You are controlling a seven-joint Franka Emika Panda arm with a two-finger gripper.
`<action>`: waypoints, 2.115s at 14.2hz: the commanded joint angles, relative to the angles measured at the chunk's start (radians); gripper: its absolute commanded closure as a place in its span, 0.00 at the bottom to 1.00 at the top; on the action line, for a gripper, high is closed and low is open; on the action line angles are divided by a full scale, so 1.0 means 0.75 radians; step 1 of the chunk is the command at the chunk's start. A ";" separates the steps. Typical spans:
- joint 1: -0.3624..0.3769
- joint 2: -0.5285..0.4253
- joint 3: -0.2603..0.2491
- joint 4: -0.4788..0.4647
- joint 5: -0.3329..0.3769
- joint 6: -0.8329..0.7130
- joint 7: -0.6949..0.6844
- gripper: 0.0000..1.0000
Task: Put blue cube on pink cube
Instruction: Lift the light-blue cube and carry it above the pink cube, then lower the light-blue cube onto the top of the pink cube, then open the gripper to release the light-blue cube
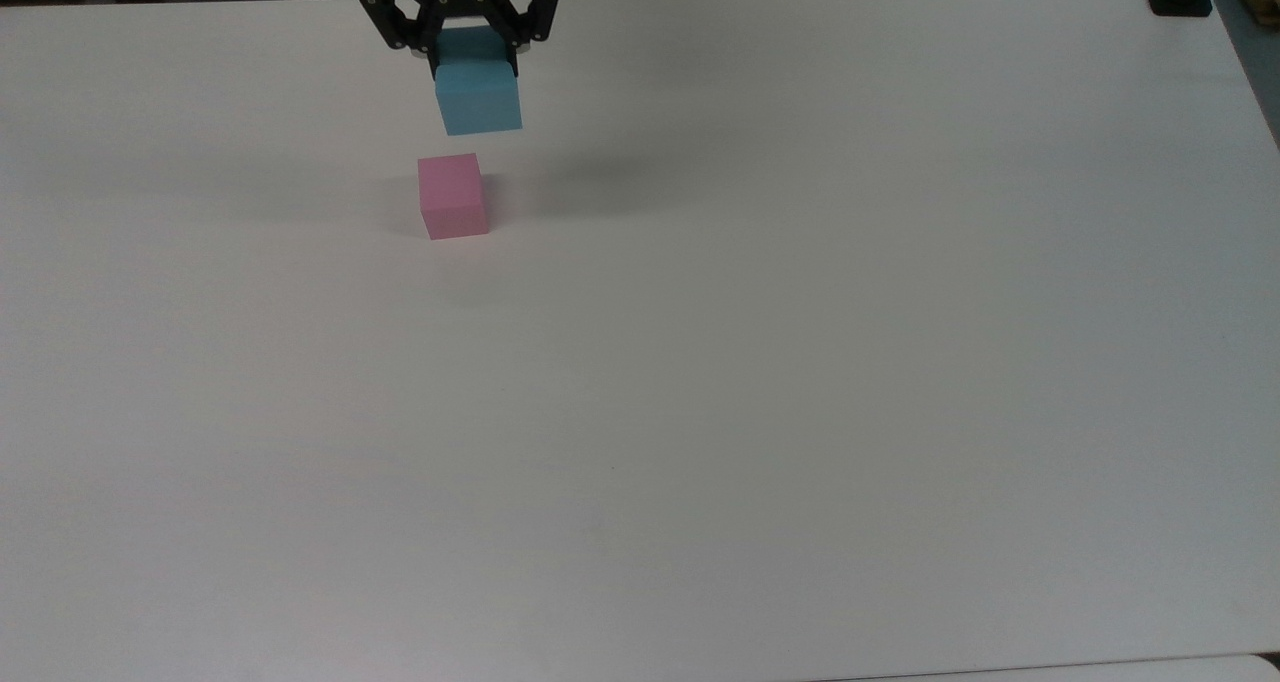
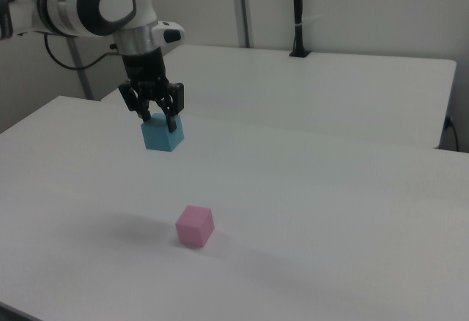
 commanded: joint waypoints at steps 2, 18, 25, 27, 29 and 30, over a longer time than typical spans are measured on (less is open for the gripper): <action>-0.050 -0.143 -0.008 -0.245 0.082 0.124 -0.024 0.51; -0.130 -0.041 -0.008 -0.561 -0.016 0.572 -0.030 0.51; -0.126 -0.039 -0.008 -0.604 -0.085 0.585 -0.030 0.51; -0.126 -0.037 -0.008 -0.604 -0.087 0.585 -0.030 0.50; -0.128 -0.037 -0.008 -0.604 -0.087 0.575 -0.024 0.11; -0.130 -0.039 -0.008 -0.602 -0.087 0.567 -0.016 0.02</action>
